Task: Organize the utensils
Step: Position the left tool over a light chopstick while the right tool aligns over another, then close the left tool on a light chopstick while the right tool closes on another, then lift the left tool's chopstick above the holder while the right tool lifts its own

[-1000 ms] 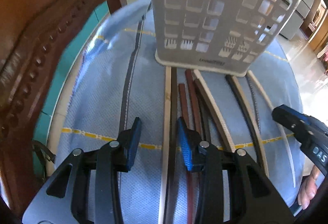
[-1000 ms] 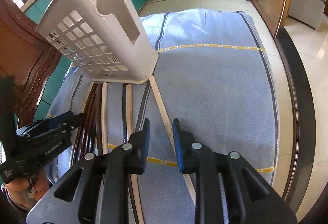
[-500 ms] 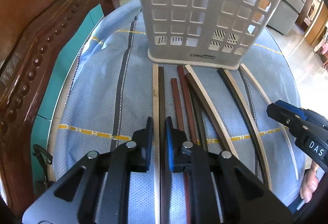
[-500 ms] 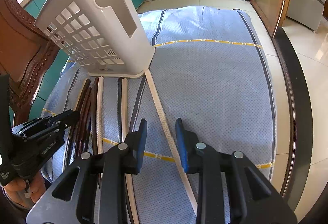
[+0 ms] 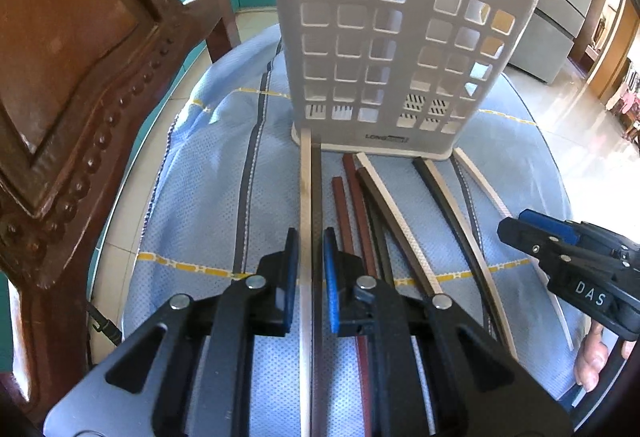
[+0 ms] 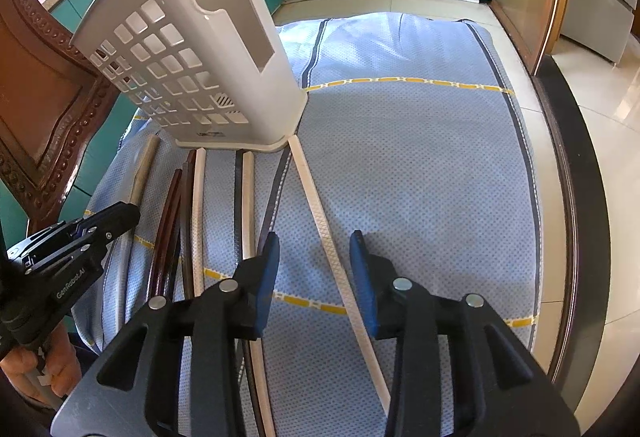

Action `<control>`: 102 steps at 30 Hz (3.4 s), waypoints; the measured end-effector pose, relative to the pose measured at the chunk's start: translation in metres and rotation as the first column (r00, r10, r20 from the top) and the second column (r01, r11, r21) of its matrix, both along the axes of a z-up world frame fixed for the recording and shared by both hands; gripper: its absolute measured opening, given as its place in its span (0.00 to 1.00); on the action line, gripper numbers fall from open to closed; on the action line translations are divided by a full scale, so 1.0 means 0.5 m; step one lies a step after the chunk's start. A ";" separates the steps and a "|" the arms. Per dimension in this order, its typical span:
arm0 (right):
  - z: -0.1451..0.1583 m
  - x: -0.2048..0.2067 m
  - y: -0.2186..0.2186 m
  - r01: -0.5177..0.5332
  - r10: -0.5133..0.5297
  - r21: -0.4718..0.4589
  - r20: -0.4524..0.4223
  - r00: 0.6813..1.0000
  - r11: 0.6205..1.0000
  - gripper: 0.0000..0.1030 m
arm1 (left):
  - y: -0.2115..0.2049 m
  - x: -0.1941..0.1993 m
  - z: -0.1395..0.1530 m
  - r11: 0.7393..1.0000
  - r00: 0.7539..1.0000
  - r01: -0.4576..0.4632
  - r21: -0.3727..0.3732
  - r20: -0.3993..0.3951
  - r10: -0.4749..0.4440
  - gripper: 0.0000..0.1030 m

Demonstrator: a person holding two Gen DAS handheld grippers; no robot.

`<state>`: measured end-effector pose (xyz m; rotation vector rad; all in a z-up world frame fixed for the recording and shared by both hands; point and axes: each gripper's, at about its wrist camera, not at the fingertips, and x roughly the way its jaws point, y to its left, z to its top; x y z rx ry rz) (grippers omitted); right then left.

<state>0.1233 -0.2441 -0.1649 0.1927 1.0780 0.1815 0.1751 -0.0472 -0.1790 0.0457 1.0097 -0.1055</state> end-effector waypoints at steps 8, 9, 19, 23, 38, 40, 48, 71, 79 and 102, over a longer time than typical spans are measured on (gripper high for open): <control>0.002 -0.010 0.027 -0.049 0.051 -0.079 0.020 0.999 0.996 0.36 | 0.008 0.001 0.003 1.000 1.000 -0.015 0.005 0.005 0.015 0.23; 0.002 -0.013 0.030 -0.056 0.057 -0.079 0.019 0.998 0.995 0.36 | 0.009 0.003 0.002 1.000 1.000 -0.020 0.004 0.002 0.020 0.24; 0.002 -0.014 0.033 -0.074 0.075 -0.085 0.016 0.997 0.994 0.36 | 0.007 0.010 -0.007 0.999 0.999 -0.032 0.029 -0.011 0.032 0.27; 0.003 -0.014 0.033 -0.073 0.075 -0.084 0.017 0.997 0.994 0.36 | 0.005 0.005 -0.009 0.999 1.000 -0.027 0.043 -0.003 0.027 0.31; -0.002 -0.007 0.014 -0.030 0.030 -0.021 -0.013 0.999 0.999 0.07 | -0.007 0.013 -0.022 0.999 1.000 -0.026 0.048 -0.013 0.027 0.34; -0.001 -0.008 0.010 -0.025 0.025 -0.011 -0.012 1.000 1.000 0.07 | -0.007 0.013 -0.023 0.998 1.000 -0.026 0.048 -0.014 0.027 0.34; 0.012 -0.014 0.003 -0.016 0.016 -0.015 0.016 1.000 1.000 0.07 | -0.007 0.014 -0.026 0.999 1.000 -0.026 0.048 -0.016 0.027 0.34; 0.007 -0.001 0.008 -0.019 0.019 -0.026 0.005 1.000 0.999 0.18 | 0.046 0.046 -0.042 0.999 0.996 -0.049 0.006 -0.070 0.049 0.34; -0.001 -0.003 0.024 -0.043 0.044 -0.062 0.011 0.999 0.997 0.19 | 0.050 0.072 -0.058 0.997 0.995 -0.059 0.040 -0.073 0.062 0.26; 0.155 -0.085 0.000 -0.126 0.115 0.016 0.313 0.943 0.992 0.06 | 0.071 -0.042 0.098 0.995 0.988 -0.034 -0.096 0.150 0.048 0.06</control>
